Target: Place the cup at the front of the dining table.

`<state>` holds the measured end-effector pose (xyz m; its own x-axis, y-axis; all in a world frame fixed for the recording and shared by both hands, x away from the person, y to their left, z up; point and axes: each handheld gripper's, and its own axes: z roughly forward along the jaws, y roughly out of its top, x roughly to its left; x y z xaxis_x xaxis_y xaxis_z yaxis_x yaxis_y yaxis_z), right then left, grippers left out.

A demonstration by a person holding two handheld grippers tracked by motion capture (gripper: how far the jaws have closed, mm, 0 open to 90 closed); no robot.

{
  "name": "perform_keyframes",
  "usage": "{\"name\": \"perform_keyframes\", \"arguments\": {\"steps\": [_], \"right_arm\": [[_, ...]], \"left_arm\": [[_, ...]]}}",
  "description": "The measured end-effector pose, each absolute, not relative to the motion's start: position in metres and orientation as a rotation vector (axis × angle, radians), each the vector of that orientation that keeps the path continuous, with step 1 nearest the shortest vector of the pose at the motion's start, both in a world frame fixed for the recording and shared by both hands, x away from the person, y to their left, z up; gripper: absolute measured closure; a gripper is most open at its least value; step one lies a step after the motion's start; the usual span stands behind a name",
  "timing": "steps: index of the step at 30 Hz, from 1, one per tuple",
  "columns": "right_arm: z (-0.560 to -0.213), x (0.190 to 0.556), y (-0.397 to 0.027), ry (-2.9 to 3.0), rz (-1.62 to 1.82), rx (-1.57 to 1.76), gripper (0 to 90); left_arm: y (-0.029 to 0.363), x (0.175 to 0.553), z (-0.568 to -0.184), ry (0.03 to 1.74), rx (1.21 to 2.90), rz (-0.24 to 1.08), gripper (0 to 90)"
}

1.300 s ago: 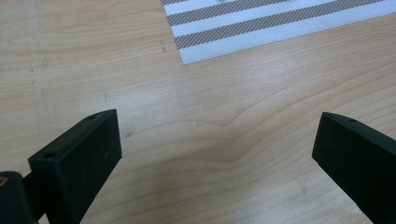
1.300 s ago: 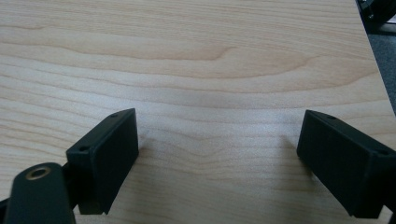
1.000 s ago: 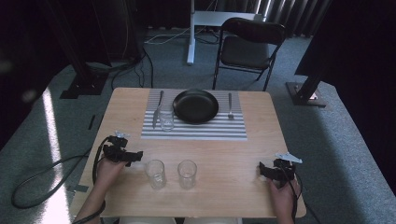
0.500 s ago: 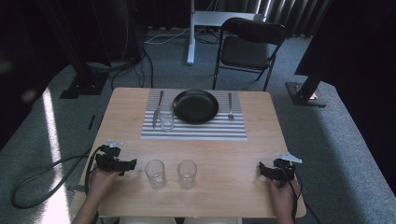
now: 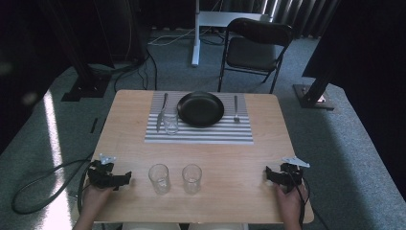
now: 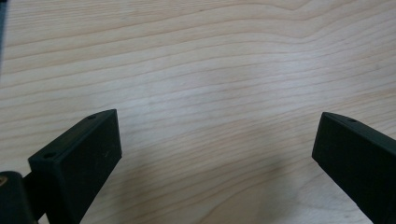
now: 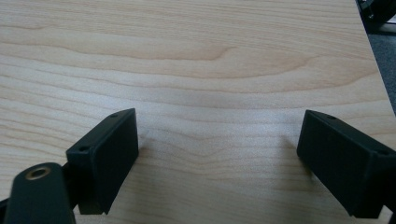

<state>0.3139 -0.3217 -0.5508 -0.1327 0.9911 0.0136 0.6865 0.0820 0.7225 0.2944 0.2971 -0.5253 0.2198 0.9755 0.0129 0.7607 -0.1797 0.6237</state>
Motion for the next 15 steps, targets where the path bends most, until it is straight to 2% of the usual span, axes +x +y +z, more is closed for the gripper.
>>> {"name": "perform_keyframes", "arguments": {"steps": [11,15], "right_arm": [[-0.551,0.314,-0.322,1.877,0.813,1.651,12.1],[-0.551,0.314,-0.322,1.877,0.813,1.651,12.1]], "left_arm": [[0.311,0.280,-0.526,1.630,1.888,0.695,1.9],[0.315,0.282,-0.531,1.657,1.897,0.720,1.9]]}}
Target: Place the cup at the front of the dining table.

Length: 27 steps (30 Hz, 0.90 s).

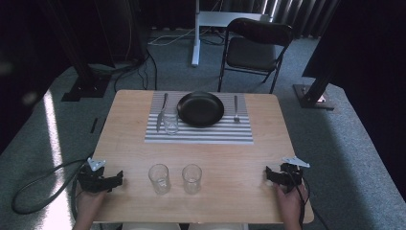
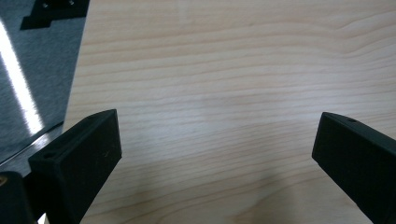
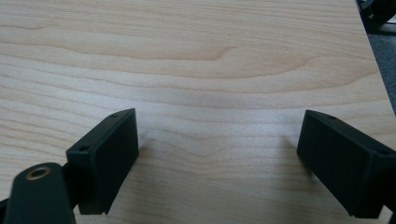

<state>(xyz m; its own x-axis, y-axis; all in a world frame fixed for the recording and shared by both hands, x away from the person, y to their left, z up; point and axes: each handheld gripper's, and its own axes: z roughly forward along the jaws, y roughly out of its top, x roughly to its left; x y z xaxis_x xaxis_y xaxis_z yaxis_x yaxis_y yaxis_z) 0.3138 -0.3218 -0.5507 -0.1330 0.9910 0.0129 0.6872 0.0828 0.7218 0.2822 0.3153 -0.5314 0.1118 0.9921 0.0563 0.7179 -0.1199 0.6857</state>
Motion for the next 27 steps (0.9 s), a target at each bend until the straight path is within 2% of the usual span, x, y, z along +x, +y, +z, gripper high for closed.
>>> {"name": "perform_keyframes", "arguments": {"steps": [7,14,27], "right_arm": [[-0.551,0.314,-0.322,1.876,0.813,1.651,12.1],[-0.551,0.314,-0.322,1.876,0.813,1.651,12.1],[-0.551,0.314,-0.322,1.876,0.813,1.651,12.1]], "left_arm": [[0.315,0.284,-0.539,1.677,1.919,0.745,1.9],[0.322,0.286,-0.545,1.709,1.860,0.699,1.4],[0.332,0.287,-0.546,1.754,1.808,0.710,1.5]]}}
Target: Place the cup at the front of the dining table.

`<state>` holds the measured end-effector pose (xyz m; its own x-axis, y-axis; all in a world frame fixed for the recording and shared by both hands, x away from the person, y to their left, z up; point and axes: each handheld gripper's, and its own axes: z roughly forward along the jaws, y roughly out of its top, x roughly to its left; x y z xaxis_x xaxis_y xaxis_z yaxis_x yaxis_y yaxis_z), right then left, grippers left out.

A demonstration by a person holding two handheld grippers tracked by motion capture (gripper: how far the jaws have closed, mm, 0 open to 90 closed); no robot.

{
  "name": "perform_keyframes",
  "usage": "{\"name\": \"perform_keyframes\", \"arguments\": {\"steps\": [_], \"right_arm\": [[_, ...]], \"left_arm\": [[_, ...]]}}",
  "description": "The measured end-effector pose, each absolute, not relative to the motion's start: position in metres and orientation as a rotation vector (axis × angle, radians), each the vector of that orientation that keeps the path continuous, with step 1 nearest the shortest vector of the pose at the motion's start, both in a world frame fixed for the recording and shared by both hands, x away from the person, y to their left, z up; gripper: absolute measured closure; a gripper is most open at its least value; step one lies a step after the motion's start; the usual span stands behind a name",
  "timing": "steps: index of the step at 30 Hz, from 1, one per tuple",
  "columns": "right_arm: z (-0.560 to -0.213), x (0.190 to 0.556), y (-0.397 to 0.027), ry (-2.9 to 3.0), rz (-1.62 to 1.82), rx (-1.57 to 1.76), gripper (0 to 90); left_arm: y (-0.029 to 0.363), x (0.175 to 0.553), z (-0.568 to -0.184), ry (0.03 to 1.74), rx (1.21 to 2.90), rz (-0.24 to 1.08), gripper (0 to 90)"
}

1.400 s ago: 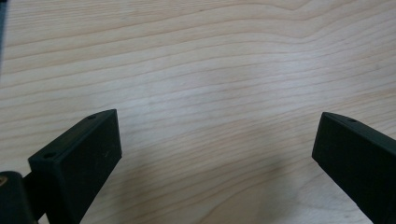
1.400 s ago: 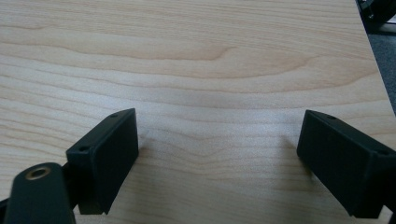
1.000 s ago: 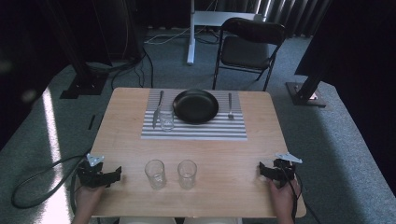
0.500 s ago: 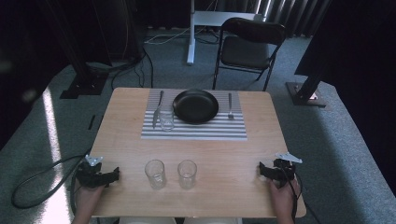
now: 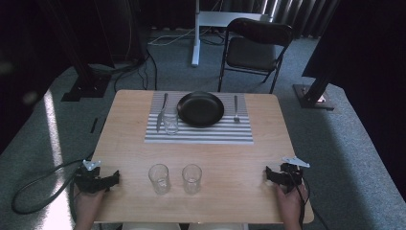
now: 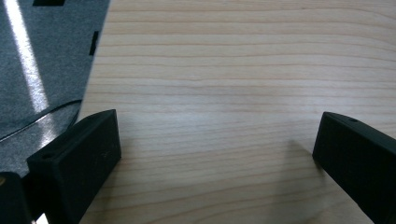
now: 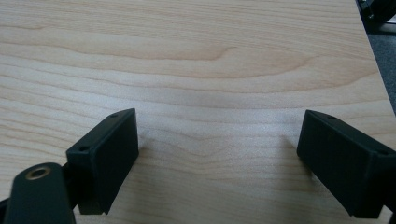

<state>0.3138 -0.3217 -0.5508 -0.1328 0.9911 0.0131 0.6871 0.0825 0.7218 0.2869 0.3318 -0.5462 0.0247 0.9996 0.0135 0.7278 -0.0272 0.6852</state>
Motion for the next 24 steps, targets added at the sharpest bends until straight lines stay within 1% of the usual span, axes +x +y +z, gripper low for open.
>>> {"name": "perform_keyframes", "arguments": {"steps": [11,24], "right_arm": [[-0.551,0.314,-0.322,1.877,0.813,1.651,12.0],[-0.551,0.314,-0.322,1.876,0.813,1.652,12.1]], "left_arm": [[0.332,0.299,-0.546,1.749,1.811,0.705,1.5],[0.332,0.299,-0.546,1.726,1.827,0.696,1.5]]}}
